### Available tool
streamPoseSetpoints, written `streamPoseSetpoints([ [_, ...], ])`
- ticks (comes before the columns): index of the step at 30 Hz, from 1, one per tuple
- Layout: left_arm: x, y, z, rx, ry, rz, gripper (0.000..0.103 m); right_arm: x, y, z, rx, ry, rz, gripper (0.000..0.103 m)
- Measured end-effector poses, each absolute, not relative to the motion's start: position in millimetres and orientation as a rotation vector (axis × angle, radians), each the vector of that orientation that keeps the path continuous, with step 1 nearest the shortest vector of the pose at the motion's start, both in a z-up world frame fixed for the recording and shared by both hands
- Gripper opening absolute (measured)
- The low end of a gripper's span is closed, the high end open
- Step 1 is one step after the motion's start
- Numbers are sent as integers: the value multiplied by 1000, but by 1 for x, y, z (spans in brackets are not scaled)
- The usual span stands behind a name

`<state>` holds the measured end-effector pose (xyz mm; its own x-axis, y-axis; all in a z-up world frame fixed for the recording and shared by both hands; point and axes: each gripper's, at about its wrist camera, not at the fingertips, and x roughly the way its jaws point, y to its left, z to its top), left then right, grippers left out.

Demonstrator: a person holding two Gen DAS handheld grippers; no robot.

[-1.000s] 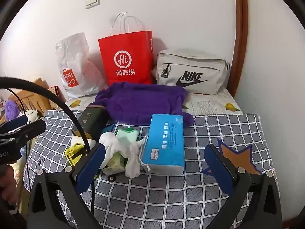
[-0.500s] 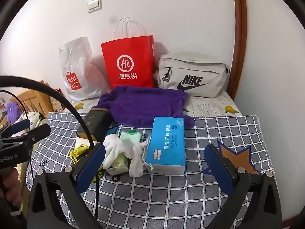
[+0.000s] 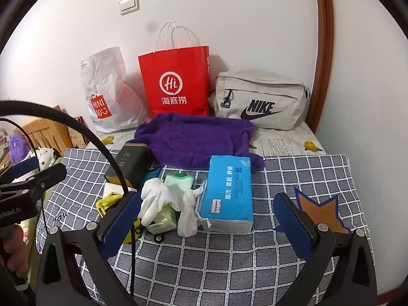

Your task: Organize soft objects

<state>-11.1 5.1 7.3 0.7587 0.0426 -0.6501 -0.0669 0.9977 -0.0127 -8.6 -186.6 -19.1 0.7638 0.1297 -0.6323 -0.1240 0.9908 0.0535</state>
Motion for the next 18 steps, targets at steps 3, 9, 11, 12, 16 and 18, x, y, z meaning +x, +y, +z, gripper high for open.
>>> streamPoseSetpoints([
  [3,-11,5,6,-35,708,59,103,-10,-185,-20,5,685,142,102],
  [9,-11,5,6,-35,707,58,103,-11,-185,-20,3,683,147,102],
  [11,-13,5,6,-35,703,57,103,-11,-184,-20,2,683,147,102],
  [12,-13,5,6,-35,702,56,103,-11,-184,-20,2,683,148,102],
  [16,-13,6,6,-37,700,55,103,-11,-184,-20,0,682,149,102],
  [18,-13,6,6,-36,700,55,103,-11,-184,-20,3,681,150,102],
])
